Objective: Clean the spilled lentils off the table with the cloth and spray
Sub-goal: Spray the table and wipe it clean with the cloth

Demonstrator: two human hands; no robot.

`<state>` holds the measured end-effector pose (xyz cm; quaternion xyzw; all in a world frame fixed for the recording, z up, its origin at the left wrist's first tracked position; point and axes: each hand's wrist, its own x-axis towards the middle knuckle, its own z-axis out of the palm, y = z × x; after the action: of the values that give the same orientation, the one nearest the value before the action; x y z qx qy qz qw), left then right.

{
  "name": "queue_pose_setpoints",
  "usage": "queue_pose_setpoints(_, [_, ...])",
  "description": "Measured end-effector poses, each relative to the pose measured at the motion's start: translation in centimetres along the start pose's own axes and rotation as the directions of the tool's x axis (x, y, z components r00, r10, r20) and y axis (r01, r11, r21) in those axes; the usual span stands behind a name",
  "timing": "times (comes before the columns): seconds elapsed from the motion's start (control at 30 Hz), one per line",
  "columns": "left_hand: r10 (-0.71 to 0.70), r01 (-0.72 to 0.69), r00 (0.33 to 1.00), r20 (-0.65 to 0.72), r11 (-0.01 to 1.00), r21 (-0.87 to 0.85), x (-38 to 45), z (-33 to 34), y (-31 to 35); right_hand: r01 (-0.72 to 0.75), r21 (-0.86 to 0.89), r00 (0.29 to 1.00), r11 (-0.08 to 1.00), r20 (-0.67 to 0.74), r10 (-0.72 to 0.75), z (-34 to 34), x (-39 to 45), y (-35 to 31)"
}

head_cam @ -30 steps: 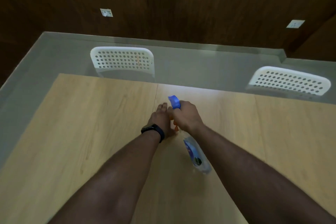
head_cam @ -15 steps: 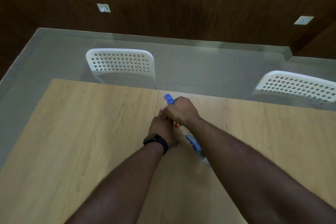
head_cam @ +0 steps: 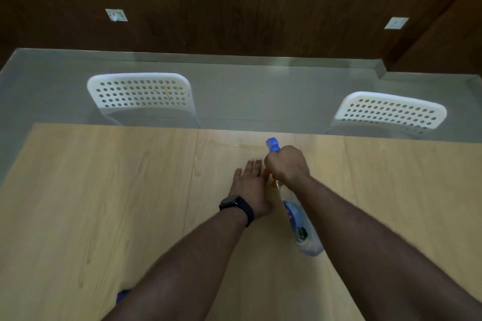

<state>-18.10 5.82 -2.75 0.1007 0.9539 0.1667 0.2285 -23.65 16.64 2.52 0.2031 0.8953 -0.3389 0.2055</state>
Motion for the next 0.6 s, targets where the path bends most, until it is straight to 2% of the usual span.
queue_pose_setpoints(0.13, [-0.062,0.054,0.996,0.064,0.991,0.123,0.7,1.2,0.9,-0.070,0.086,0.995,0.994,-0.060,0.076,-2.4,0.7,2.5])
queue_pose_setpoints(0.33, [-0.113,0.100,0.989,0.098,0.987,0.126,1.3,0.9,2.5,-0.143,0.170,0.979,0.975,-0.122,0.164,-5.3,1.4,5.6])
queue_pose_setpoints(0.6, [-0.030,0.018,0.995,0.100,0.993,0.114,1.1,1.5,6.1,-0.183,0.222,0.961,0.958,-0.164,0.221,-7.2,-0.7,8.6])
